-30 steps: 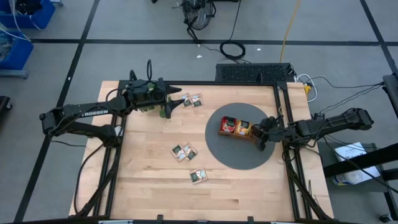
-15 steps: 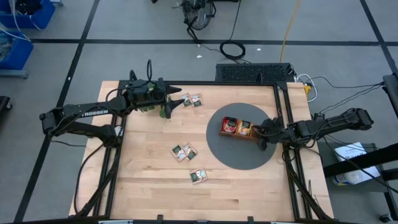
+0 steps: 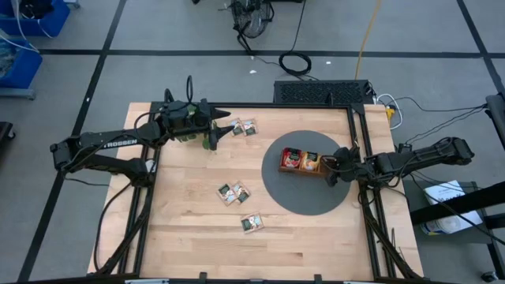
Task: Pick & Place Tea
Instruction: Put the brown tea bag into the right section of the wooden organizer
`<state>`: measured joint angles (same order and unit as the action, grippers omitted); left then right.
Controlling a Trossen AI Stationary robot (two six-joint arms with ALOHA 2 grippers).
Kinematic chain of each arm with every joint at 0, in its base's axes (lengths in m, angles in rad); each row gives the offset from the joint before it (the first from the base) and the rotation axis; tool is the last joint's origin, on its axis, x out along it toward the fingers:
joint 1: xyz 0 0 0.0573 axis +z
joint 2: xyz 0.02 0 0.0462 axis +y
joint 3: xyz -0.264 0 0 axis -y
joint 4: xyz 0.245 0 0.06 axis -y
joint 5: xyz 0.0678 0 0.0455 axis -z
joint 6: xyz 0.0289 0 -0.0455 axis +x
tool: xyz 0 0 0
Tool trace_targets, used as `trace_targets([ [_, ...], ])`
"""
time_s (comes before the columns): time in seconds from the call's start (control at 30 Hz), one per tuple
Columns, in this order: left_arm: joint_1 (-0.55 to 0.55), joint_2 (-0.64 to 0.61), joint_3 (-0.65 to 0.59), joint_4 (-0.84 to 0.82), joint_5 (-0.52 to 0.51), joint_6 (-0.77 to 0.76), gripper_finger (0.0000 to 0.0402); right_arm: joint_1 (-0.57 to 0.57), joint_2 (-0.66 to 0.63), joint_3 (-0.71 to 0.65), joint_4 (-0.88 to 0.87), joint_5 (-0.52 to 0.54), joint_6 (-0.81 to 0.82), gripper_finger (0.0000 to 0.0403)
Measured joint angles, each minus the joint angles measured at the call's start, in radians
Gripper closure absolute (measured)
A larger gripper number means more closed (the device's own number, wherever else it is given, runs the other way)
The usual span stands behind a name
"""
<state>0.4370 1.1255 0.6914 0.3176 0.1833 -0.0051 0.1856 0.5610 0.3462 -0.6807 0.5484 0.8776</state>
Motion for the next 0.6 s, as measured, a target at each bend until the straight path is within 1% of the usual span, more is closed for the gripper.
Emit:
trace_targets([
  [0.13, 0.000, 0.000, 0.000, 0.000, 0.000, 0.000, 0.0131, 0.000, 0.000, 0.000, 0.003, 0.004, 0.002, 0.0346],
  [0.33, 0.000, 0.000, 0.000, 0.000, 0.000, 0.000, 0.0131, 0.000, 0.000, 0.000, 0.010, 0.062, 0.019, 0.0278],
  [0.47, 0.000, 0.000, 0.000, 0.000, 0.000, 0.000, 0.0131, -0.001, -0.001, 0.000, 0.010, 0.087, 0.019, 0.0250],
  [0.6, 0.000, 0.000, 0.000, 0.000, 0.000, 0.000, 0.0131, -0.001, -0.005, 0.000, 0.023, 0.122, 0.013, 0.0239],
])
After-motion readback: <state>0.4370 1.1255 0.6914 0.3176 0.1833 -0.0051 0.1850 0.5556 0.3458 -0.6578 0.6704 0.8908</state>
